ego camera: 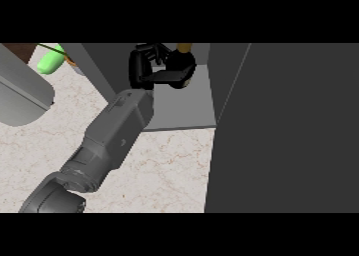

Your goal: Pick up the wine, place it into the cabinet and close the cabinet

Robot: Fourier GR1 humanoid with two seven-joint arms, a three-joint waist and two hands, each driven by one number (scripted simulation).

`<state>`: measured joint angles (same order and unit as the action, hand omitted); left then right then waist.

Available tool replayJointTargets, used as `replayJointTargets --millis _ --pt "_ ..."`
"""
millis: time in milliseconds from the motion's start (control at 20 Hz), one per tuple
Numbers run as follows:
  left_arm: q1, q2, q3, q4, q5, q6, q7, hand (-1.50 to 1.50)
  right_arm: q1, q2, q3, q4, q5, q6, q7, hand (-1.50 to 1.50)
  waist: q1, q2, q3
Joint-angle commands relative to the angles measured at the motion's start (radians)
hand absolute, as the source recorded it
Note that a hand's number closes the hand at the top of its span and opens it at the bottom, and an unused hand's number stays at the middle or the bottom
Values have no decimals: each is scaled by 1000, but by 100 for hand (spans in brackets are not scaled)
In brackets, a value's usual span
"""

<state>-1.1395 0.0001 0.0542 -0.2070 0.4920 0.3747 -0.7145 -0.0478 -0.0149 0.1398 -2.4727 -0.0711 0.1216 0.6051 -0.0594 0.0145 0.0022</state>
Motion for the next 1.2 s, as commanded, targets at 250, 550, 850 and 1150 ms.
replayJointTargets --millis 250,550,850,1150 --pt "8 25 30 68 -10 -24 -43 150 -84 4 3 -13 2 -26 45 -150 4 10 -4" --pt "-14 0 21 103 -33 66 -37 -150 9 14 59 -41 10 -5 -3 -150 -6 6 -3" --pt "-8 0 19 126 -54 104 -46 -150 0 10 28 -36 -5 -6 3 -150 -18 13 -3" --pt "17 33 -20 144 -105 97 -51 -150 -38 13 35 -24 12 -27 26 -150 -11 13 -4"
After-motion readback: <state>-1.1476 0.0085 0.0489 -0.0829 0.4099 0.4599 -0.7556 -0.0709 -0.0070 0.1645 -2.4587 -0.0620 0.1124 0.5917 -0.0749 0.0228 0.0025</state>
